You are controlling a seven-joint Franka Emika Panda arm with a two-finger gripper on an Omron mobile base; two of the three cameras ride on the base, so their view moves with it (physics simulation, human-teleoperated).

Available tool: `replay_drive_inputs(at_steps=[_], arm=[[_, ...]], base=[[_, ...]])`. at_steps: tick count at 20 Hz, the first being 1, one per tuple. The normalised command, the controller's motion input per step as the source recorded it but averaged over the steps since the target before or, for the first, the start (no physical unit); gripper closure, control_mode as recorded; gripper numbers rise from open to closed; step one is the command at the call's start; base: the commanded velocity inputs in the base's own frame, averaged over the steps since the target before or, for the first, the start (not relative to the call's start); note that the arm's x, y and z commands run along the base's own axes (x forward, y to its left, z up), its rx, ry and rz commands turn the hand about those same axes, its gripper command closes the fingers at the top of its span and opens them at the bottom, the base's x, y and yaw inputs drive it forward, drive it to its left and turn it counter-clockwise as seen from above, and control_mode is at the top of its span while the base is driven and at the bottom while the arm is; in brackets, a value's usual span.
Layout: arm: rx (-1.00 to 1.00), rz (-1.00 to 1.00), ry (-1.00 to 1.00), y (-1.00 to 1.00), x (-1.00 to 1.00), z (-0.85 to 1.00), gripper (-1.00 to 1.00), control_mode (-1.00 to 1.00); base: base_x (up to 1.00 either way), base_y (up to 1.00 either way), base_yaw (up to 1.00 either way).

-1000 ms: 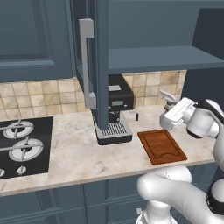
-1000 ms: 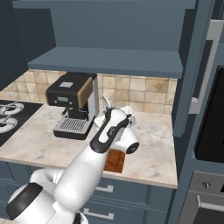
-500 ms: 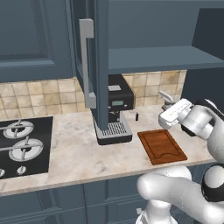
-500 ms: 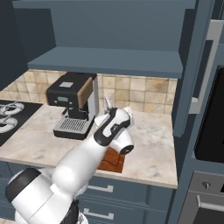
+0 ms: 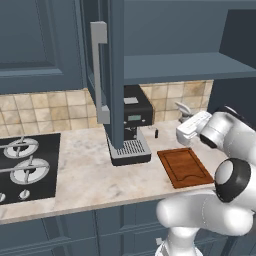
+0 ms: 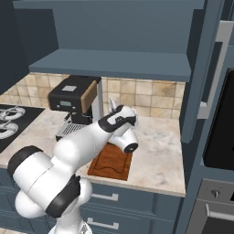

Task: Grab the spray bottle from the cabinet, then place it next to the cutting board for sanitizing. Then grab the dish brush from the countertop next to the sink and place it next to the cutting board.

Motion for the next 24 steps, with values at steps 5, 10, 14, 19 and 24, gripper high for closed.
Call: replay_drive_inputs(at_steps=[5, 10, 14, 19, 24], arm=[[0.0, 0.01, 0.02, 0.0, 0.38, -0.23, 1.0, -1.0], [0.0, 0.01, 0.04, 0.0, 0.34, -0.3, 1.0, -1.0], [0.0, 0.01, 0.02, 0.0, 0.23, -0.26, 1.0, -1.0], [0.0, 0.0, 0.0, 0.0, 0.16, -0.13, 1.0, -1.0], [0.0, 0.0, 0.01, 0.0, 0.12, -0.09, 1.0, -1.0]], base=[[0.0, 0.0, 0.0], [0.0, 0.0, 0.0], [0.0, 0.0, 0.0], [0.0, 0.0, 0.0], [0.0, 0.0, 0.0]])
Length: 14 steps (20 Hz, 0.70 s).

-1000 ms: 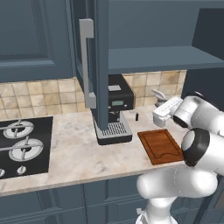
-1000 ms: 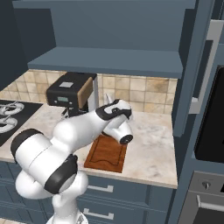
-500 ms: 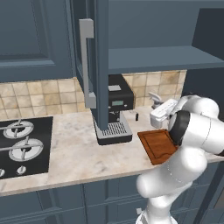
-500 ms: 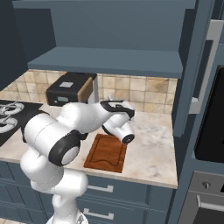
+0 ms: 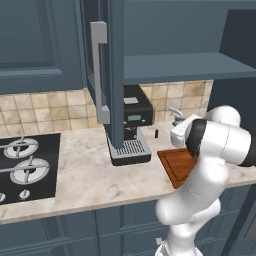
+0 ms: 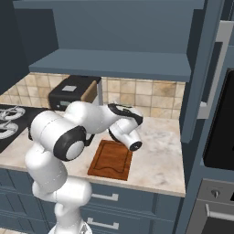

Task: Grab the spray bottle from the cabinet, then place it next to the cutting board for sanitizing. Then grab the dish brush from the countertop next to the sink and place it next to the cutting board.

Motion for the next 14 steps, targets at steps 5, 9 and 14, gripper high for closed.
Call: replay_drive_inputs(at_steps=[5, 9, 14], arm=[[0.0, 0.0, 0.07, 0.0, 0.23, -0.2, 1.0, -1.0], [0.0, 0.0, 0.06, 0.0, 0.22, -0.23, 1.0, -1.0], [0.0, 0.0, 0.0, 0.0, 0.11, -0.2, 1.0, -1.0]], base=[[0.0, 0.0, 0.0], [0.0, 0.0, 0.0], [0.0, 0.0, 0.0]])
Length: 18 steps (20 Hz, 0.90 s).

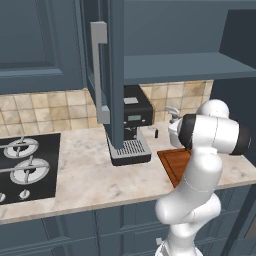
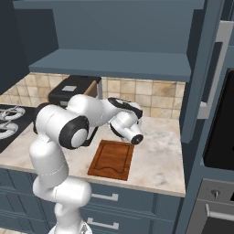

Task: Grab the spray bottle from the cabinet, then place it next to the cutting board for sanitizing. Then grab the dish brush from the countertop next to the sink and place it next to the cutting board.

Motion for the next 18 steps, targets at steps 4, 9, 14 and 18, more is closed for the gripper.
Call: replay_drive_inputs(at_steps=[4, 9, 14, 18], arm=[[0.0, 0.0, -0.06, -0.04, 0.0, -0.15, 1.0, -1.0], [0.01, 0.0, -0.1, -0.09, 0.0, -0.12, 1.0, -1.0], [0.0, 0.0, -0.02, -0.07, 0.02, -0.09, 1.0, -1.0], [0.01, 0.0, 0.0, -0.12, 0.03, -0.14, 1.0, -1.0]], base=[[0.0, 0.0, 0.0], [0.0, 0.0, 0.0], [0.0, 0.0, 0.0], [0.0, 0.0, 0.0]])
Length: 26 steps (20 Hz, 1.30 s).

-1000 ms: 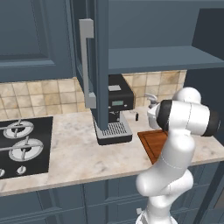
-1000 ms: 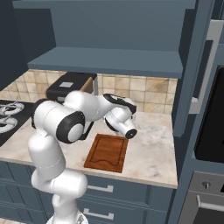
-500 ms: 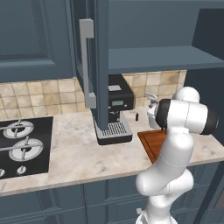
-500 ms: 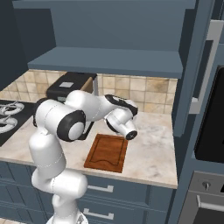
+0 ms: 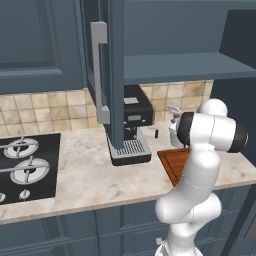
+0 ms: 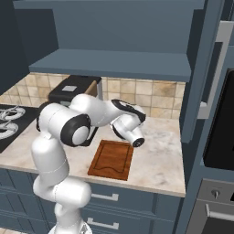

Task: Grab the spray bottle from the cabinet, then place it next to the cutting board for sanitizing. Then grab the dish brush from the countertop next to the sink and place it next to the cutting board.

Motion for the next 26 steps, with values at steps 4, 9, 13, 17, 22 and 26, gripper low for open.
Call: replay_drive_inputs(at_steps=[4, 9, 13, 17, 22, 26], arm=[[0.01, 0.0, 0.0, -0.14, 0.0, -0.17, 1.0, -1.0], [0.03, 0.0, -0.01, -0.25, 0.0, -0.18, 1.0, -1.0], [0.02, 0.0, 0.0, -0.14, 0.0, -0.14, 1.0, -1.0], [0.0, 0.0, -0.04, -0.02, -0.02, -0.14, -1.0, -1.0], [0.0, 0.0, -0.08, 0.0, -0.03, -0.03, -1.0, -1.0], [0.01, 0.0, -0.1, -0.04, -0.01, 0.0, -1.0, -1.0]], base=[[0.0, 0.0, 0.0], [0.0, 0.0, 0.0], [0.0, 0.0, 0.0], [0.0, 0.0, 0.0], [0.0, 0.0, 0.0], [0.0, 0.0, 0.0]])
